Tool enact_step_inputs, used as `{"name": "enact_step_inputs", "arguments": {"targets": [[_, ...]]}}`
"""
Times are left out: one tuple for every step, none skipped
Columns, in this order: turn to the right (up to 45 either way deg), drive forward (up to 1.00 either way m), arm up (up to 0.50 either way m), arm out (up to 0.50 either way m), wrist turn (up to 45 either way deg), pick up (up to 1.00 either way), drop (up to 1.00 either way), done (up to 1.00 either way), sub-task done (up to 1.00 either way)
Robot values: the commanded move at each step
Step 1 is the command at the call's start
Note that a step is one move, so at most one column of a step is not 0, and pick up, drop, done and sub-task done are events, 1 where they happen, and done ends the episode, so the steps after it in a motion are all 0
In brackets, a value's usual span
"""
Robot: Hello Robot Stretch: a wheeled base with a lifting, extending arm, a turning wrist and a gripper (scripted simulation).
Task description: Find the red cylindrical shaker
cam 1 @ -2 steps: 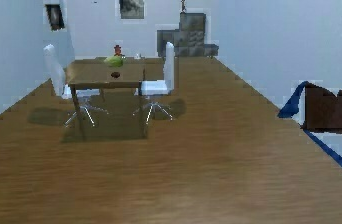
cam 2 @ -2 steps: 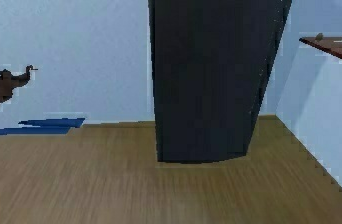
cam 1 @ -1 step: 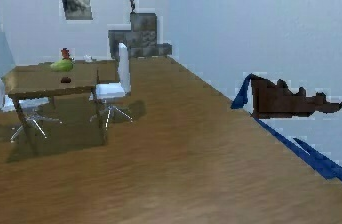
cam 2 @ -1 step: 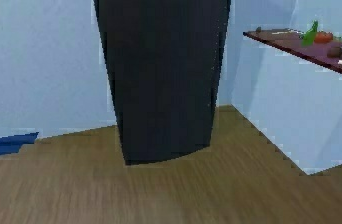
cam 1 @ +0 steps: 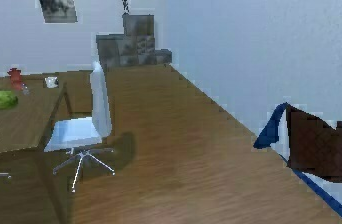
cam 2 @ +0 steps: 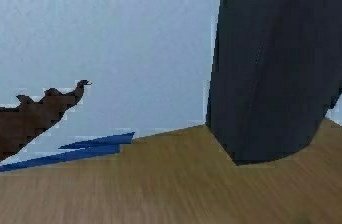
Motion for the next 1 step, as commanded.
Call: {"name": "enact_step_inputs", "arguments": {"targets": [[0.0,1.00,0.00,0.00,0.0,0.00,0.00,0.00,0.00]]}}
